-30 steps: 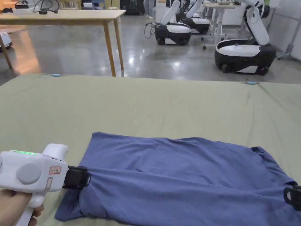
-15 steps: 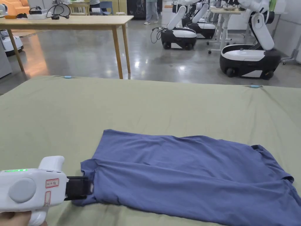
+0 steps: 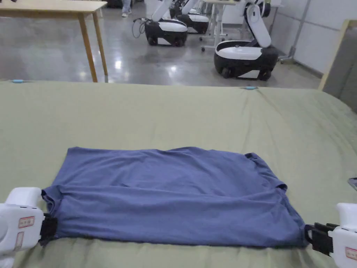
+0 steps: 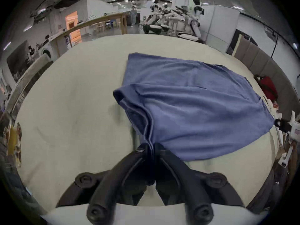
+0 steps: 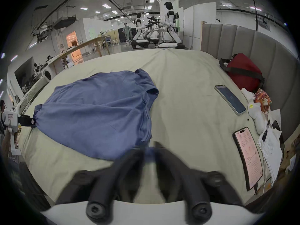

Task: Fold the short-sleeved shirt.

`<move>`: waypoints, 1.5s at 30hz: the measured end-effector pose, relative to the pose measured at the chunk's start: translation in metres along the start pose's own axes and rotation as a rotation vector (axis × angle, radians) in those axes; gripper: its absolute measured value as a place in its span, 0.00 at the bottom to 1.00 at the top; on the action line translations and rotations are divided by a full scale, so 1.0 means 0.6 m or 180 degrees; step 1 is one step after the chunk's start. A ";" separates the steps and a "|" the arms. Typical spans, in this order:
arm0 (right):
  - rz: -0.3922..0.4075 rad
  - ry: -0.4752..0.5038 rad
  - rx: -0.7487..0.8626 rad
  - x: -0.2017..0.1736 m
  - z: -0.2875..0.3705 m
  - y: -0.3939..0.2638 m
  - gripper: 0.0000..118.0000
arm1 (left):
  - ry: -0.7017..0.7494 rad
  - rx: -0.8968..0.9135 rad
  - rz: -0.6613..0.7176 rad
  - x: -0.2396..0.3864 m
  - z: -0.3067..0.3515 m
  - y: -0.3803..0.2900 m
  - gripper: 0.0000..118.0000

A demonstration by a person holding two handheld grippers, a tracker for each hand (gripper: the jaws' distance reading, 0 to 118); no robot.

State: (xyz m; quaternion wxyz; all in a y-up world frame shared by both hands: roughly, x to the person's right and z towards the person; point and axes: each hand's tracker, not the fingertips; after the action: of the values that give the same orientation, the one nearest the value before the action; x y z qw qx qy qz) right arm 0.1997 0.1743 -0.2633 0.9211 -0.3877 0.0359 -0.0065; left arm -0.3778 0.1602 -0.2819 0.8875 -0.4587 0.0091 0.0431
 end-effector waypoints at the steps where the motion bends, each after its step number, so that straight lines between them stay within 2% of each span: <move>1: -0.0014 0.0019 -0.0012 0.002 -0.004 0.005 0.41 | 0.0084 0.0024 -0.0048 0.004 0.000 0.000 0.05; 2: -0.0022 0.0076 -0.0087 0.004 -0.011 0.008 0.74 | 0.0071 0.0037 -0.0076 0.004 0.000 0.000 0.05; 3: -0.0015 0.0120 -0.0144 0.004 -0.019 0.009 1.00 | 0.0067 0.0021 -0.0057 0.003 -0.002 0.000 0.05; 6: 0.0092 0.0093 -0.0231 -0.002 -0.041 0.013 1.00 | 0.0028 0.0005 0.0032 -0.004 -0.007 0.002 0.05; 8: 0.0131 0.0085 -0.0279 -0.003 -0.060 0.012 0.93 | 0.0019 0.0003 0.0071 -0.004 -0.006 0.001 0.05; 9: 0.0142 0.0119 -0.0356 -0.001 -0.067 0.012 0.73 | 0.0018 0.0001 0.0071 -0.003 -0.007 0.000 0.05; 11: 0.0135 0.0175 -0.0494 -0.001 -0.080 0.012 0.18 | 0.0011 -0.0005 0.0082 -0.005 -0.007 0.000 0.05; 12: 0.0151 0.0260 -0.0494 -0.003 -0.080 0.009 0.13 | 0.0002 -0.0004 0.0089 -0.006 -0.006 0.001 0.05; 15: 0.0204 0.0188 -0.0375 -0.011 -0.056 0.005 0.10 | -0.0008 0.0001 0.0105 -0.009 0.001 -0.001 0.05; 21: 0.0097 0.0255 -0.0285 0.000 0.009 -0.008 0.10 | -0.0004 0.0021 0.0093 -0.015 0.043 -0.019 0.05; 31: 0.0131 0.0332 -0.0369 -0.009 0.138 -0.122 0.10 | -0.0124 -0.0105 0.0083 -0.040 0.180 -0.168 0.05; 36: 0.0088 0.0366 -0.0381 -0.018 0.144 -0.147 0.11 | -0.0195 -0.0053 0.0141 -0.052 0.184 -0.189 0.05; 37: 0.0067 0.0358 -0.0374 -0.019 0.142 -0.144 0.16 | -0.0264 -0.0025 0.0196 -0.057 0.181 -0.188 0.10; 38: 0.0043 0.0340 -0.0360 -0.020 0.140 -0.141 0.36 | -0.0280 -0.0021 0.0238 -0.061 0.180 -0.186 0.31; 39: 0.0053 0.0273 -0.0316 -0.021 0.142 -0.138 0.76 | -0.0253 -0.0007 0.0249 -0.064 0.180 -0.184 0.80; 40: 0.0053 0.0254 -0.0276 -0.020 0.145 -0.134 0.96 | -0.0151 -0.0017 0.0240 -0.069 0.177 -0.180 0.96; 41: 0.0042 0.0270 -0.0180 -0.016 0.151 -0.127 0.98 | -0.0131 0.0048 0.0248 -0.074 0.183 -0.177 0.93; 42: 0.0011 0.0257 -0.0070 -0.014 0.155 -0.113 0.98 | -0.0081 0.0192 0.0298 -0.080 0.191 -0.170 0.88; 44: -0.0011 0.0165 0.0025 -0.009 0.154 -0.085 0.97 | -0.0020 0.0223 0.0337 -0.090 0.198 -0.143 0.83; 45: 0.0001 0.0108 0.0108 -0.007 0.149 -0.069 0.87 | 0.0022 0.0320 0.0347 -0.095 0.198 -0.126 0.73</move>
State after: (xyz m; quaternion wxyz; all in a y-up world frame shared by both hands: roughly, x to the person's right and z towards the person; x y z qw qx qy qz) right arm 0.2024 0.2094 -0.1710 0.9268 -0.3717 0.0514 -0.0136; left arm -0.4310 0.2097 -0.1481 0.9057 -0.4125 0.0393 0.0893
